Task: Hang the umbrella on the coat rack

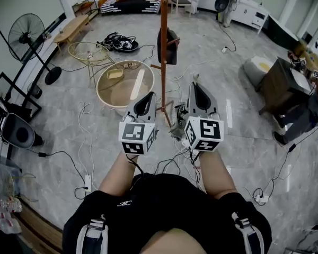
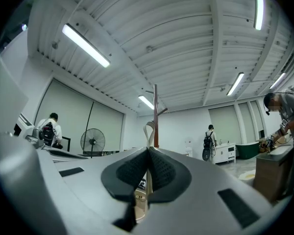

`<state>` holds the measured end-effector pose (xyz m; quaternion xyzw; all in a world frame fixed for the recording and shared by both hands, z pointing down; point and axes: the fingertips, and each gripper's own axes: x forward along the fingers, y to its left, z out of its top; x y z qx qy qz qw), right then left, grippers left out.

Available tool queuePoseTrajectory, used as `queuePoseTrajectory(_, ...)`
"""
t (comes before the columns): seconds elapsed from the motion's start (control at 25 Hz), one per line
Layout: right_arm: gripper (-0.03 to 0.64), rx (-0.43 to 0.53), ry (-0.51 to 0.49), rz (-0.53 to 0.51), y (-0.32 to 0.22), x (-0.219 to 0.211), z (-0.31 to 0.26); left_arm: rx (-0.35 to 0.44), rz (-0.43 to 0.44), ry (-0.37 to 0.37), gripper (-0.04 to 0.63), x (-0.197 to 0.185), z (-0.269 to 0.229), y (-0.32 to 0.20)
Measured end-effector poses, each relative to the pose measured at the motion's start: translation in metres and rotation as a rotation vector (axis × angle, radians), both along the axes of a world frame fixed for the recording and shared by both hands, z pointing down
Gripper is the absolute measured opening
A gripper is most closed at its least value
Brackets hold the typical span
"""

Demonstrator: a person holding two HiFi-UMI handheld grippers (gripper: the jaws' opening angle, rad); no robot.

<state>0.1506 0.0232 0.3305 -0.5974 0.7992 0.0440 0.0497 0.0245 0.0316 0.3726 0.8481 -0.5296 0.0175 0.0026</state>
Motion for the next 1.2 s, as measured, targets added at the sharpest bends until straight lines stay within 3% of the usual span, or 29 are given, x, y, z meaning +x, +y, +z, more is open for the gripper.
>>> queuePoseTrajectory(0.4,0.015,0.035,0.013,0.054,-0.073,-0.051,-0.016,0.011,0.044,-0.009,0.017,-0.058,-0.002,-0.077)
queuePoseTrajectory(0.72,0.015,0.106,0.02,0.131,-0.146,-0.103,-0.036,0.017,0.116,0.033,0.017,-0.123,0.001,-0.159)
queuePoseTrajectory(1.2,0.015,0.139,0.018,0.19,-0.234,-0.104,-0.08,-0.021,0.111,0.045,0.017,-0.157,0.012,-0.233)
